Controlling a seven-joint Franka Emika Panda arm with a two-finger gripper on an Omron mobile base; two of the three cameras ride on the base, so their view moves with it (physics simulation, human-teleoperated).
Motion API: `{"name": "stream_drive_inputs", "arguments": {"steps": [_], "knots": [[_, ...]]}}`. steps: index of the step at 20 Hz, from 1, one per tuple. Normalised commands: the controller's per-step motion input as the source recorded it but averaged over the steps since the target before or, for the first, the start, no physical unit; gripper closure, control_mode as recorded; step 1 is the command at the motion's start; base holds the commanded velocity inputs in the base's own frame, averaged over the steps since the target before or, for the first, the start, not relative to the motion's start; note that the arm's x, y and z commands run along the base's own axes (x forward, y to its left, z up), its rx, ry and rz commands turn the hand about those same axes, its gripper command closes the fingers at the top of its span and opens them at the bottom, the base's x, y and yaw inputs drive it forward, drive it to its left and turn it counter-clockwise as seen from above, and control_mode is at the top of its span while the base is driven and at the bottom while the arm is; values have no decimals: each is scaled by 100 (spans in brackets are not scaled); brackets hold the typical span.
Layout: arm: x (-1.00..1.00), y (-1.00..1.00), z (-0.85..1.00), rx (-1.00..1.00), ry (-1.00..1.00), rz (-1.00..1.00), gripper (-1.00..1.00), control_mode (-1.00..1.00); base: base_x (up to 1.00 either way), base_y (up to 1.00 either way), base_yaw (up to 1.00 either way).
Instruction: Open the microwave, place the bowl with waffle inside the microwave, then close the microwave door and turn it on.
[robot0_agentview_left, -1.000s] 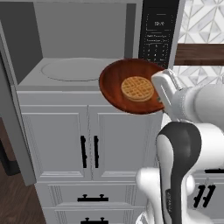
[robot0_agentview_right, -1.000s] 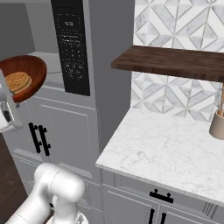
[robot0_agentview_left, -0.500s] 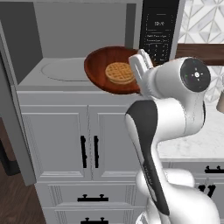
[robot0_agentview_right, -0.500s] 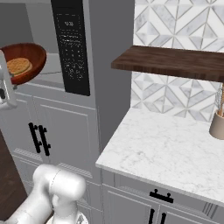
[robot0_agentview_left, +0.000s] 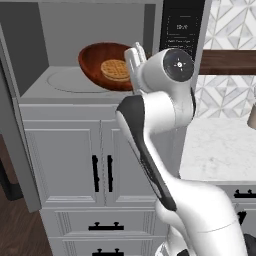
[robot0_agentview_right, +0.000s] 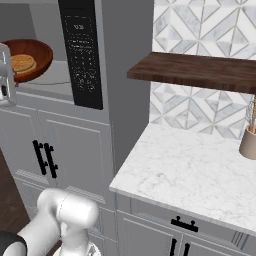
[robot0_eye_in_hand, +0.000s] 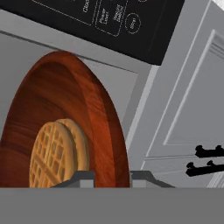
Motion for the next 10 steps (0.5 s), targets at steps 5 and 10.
{"name": "stream_drive_inputs", "arguments": {"steps": [5, 10], "knots": [[72, 15, 0, 9, 22, -4, 100, -100, 0, 0, 0], [80, 5, 0, 3, 35, -1, 100, -100, 0, 0, 0]]}}
